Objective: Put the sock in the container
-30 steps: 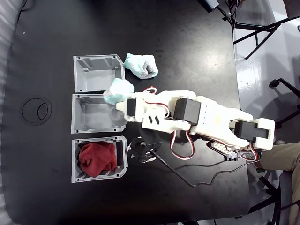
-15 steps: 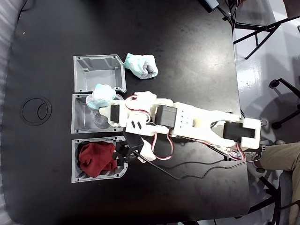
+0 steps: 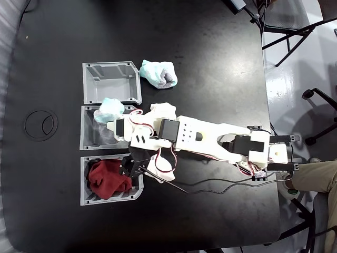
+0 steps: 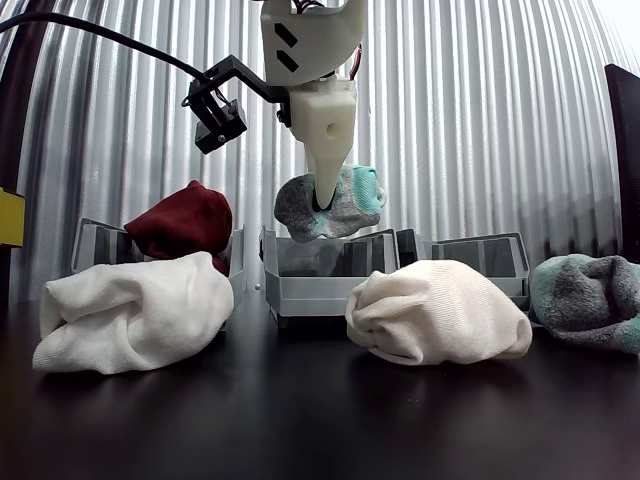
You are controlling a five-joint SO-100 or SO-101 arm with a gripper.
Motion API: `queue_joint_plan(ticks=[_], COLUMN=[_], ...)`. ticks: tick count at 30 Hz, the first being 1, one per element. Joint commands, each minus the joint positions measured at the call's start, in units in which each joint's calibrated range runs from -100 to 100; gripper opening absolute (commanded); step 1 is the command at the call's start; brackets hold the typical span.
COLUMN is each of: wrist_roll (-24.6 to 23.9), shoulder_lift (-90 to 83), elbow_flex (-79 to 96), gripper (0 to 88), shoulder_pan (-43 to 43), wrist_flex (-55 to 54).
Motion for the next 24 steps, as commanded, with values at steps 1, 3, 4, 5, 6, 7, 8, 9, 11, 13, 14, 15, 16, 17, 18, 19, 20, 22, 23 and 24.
queue_joint_plan(ticks=[1, 3, 4, 5, 6, 7, 8, 9, 11, 13, 14, 15, 16, 17, 18, 19, 20, 22, 23, 24], wrist_roll=[-0.2, -0.2, -0.2, -0.2, -0.2, -0.2, -0.2, -0.2, -0.2, -0.2, -0.2, -0.2, -0.2, -0.2, -0.3, -0.3, -0.3, -0.3, -0.3, -0.3], shoulder_lift=[0.6, 0.9, 1.0, 1.1, 1.1, 1.1, 1.1, 1.1, 1.0, 0.9, 0.9, 0.9, 0.9, 0.9, 0.9, 0.9, 0.9, 0.8, 0.8, 0.8], elbow_flex=[-5.5, -5.5, -5.5, -5.5, -5.5, -5.5, -5.5, -5.5, -5.5, -5.5, -5.5, -5.5, -5.5, -5.5, -5.5, -5.5, -5.5, -6.0, -6.2, -6.3], gripper=[2.1, 2.1, 2.1, 2.1, 2.1, 2.2, 2.2, 2.2, 4.0, 9.1, 12.6, 16.5, 20.7, 24.6, 28.5, 31.9, 35.0, 39.9, 41.6, 43.0], shoulder_pan=[0.3, 0.3, 0.3, 0.3, 0.3, 0.4, 0.4, 0.4, 0.4, 0.4, 0.4, 0.3, 0.3, 0.3, 0.3, 0.3, 0.3, 0.3, 0.4, 0.4], wrist_flex=[-0.5, -0.2, -0.2, -0.2, -0.2, -0.2, -0.2, -0.2, -0.1, 1.1, 2.2, 3.3, 4.6, 5.9, 7.1, 8.3, 9.6, 12.4, 13.8, 14.8])
